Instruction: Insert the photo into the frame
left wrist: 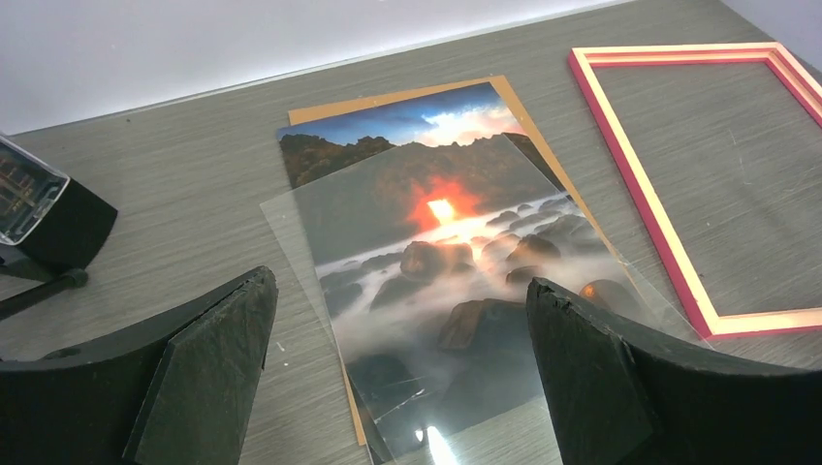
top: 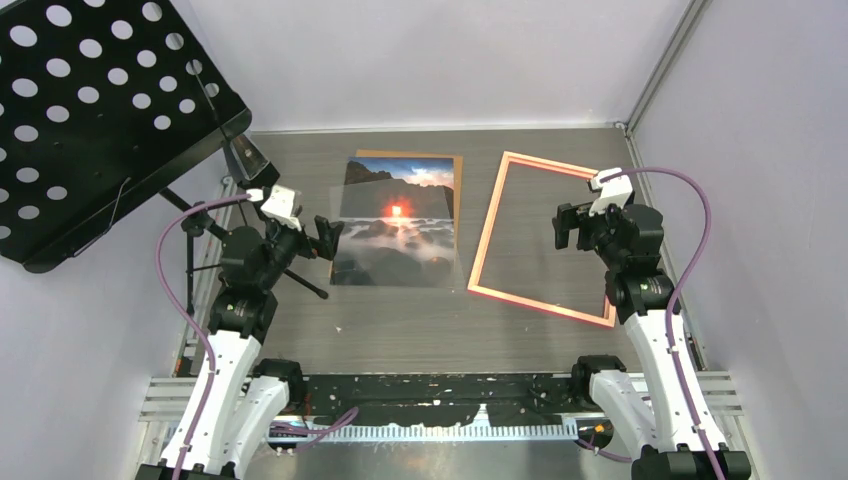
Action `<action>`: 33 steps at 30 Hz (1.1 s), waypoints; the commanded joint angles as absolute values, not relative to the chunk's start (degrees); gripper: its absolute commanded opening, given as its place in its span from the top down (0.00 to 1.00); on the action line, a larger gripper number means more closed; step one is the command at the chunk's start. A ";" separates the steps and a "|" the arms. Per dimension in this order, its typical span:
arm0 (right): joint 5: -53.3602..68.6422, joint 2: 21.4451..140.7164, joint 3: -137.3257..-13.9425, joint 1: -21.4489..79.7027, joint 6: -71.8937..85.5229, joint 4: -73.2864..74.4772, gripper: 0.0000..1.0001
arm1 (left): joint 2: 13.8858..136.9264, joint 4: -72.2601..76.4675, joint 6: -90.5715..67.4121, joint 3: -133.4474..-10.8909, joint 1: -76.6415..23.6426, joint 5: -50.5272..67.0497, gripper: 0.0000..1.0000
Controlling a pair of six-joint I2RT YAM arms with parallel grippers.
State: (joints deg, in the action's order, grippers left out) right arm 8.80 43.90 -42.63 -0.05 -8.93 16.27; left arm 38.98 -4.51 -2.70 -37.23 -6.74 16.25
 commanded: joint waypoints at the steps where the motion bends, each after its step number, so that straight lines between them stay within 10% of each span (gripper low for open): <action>1: 10.27 43.61 -43.11 -0.06 -9.55 13.96 0.05 | 38.21 -2.34 -2.12 -37.24 -6.78 15.10 0.01; 20: 13.20 45.82 -45.85 0.00 -10.34 16.43 0.05 | 38.26 -7.22 -1.26 -39.87 -6.77 15.52 0.01; 33: 8.37 58.82 -53.65 19.40 -8.54 10.84 0.05 | 43.61 -8.93 -2.42 -40.37 -7.56 14.90 0.01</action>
State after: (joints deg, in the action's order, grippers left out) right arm 8.10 55.68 -49.80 16.86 -10.46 16.75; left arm 42.11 -8.80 -2.57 -38.50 -6.81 14.76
